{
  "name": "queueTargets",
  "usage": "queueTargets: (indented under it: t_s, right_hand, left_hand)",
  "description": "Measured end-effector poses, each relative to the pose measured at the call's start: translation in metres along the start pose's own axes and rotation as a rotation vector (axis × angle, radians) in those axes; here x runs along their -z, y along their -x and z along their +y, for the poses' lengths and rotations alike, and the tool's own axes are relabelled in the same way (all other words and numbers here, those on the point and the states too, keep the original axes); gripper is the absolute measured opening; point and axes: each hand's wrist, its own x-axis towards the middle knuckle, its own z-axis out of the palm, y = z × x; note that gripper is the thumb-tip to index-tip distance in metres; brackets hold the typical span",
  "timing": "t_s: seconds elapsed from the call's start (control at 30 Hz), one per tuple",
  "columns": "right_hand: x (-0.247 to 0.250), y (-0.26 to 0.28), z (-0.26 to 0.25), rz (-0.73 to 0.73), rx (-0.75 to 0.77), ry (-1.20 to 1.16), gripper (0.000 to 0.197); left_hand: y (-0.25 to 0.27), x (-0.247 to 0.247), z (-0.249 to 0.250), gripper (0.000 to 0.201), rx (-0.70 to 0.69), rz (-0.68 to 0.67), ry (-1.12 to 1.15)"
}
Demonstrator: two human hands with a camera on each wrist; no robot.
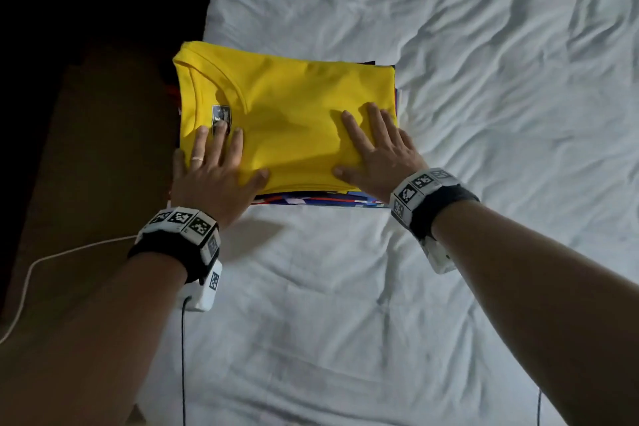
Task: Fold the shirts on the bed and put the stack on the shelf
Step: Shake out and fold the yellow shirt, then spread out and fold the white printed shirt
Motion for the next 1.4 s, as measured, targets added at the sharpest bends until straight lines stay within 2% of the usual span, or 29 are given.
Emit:
queueTargets:
  t_s: [0.1, 0.17, 0.27, 0.33, 0.4, 0.5, 0.53, 0.63, 0.83, 0.97, 1.1, 1.27, 1.4]
  right_hand:
    - [0.011, 0.015, 0.014, -0.05, -0.044, -0.012, 0.102]
    - [0.016, 0.038, 0.032, -0.105, -0.119, -0.014, 0.101]
    - [0.024, 0.085, 0.06, -0.232, -0.199, 0.054, 0.078]
    - [0.03, 0.122, 0.078, -0.245, -0.265, -0.023, 0.064]
    - [0.035, 0.16, 0.095, -0.225, -0.348, -0.159, 0.056]
    - [0.046, 0.216, 0.123, -0.217, -0.459, -0.331, 0.048]
    - [0.05, 0.235, 0.133, -0.212, -0.482, -0.367, 0.045]
    - [0.059, 0.292, 0.166, -0.184, -0.547, -0.434, 0.04]
    - [0.053, 0.397, 0.249, -0.147, -0.679, -0.519, 0.034]
    - [0.031, 0.453, 0.327, -0.119, -0.746, -0.561, 0.034]
    - [-0.002, 0.495, 0.433, -0.084, -0.784, -0.578, 0.032]
    - [-0.057, 0.531, 0.579, -0.132, -0.83, -0.564, 0.024]
    - [-0.095, 0.546, 0.668, -0.169, -0.851, -0.581, 0.025]
  left_hand:
    - [0.011, 0.008, 0.007, 0.088, -0.013, 0.064, -0.019]
    - [0.021, 0.02, 0.017, 0.087, -0.051, 0.101, -0.025]
    - [0.036, 0.042, 0.046, 0.079, -0.065, 0.15, -0.047]
    - [0.046, 0.059, 0.074, 0.075, -0.082, 0.175, -0.043]
    - [0.055, 0.075, 0.107, 0.062, -0.122, 0.085, 0.023]
    - [0.073, 0.095, 0.173, 0.041, -0.222, -0.205, 0.114]
    - [0.08, 0.1, 0.197, 0.034, -0.283, -0.251, 0.092]
    - [0.107, 0.114, 0.273, 0.026, -0.407, -0.272, 0.054]
    - [0.16, 0.125, 0.424, 0.037, -0.597, -0.28, -0.07]
    - [0.184, 0.106, 0.535, 0.036, -0.697, -0.313, -0.128]
    - [0.196, 0.059, 0.666, 0.034, -0.765, -0.353, -0.128]
    - [0.196, -0.021, 0.819, 0.033, -0.749, -0.43, -0.101]
    - [0.186, -0.077, 0.9, 0.032, -0.707, -0.48, -0.132]
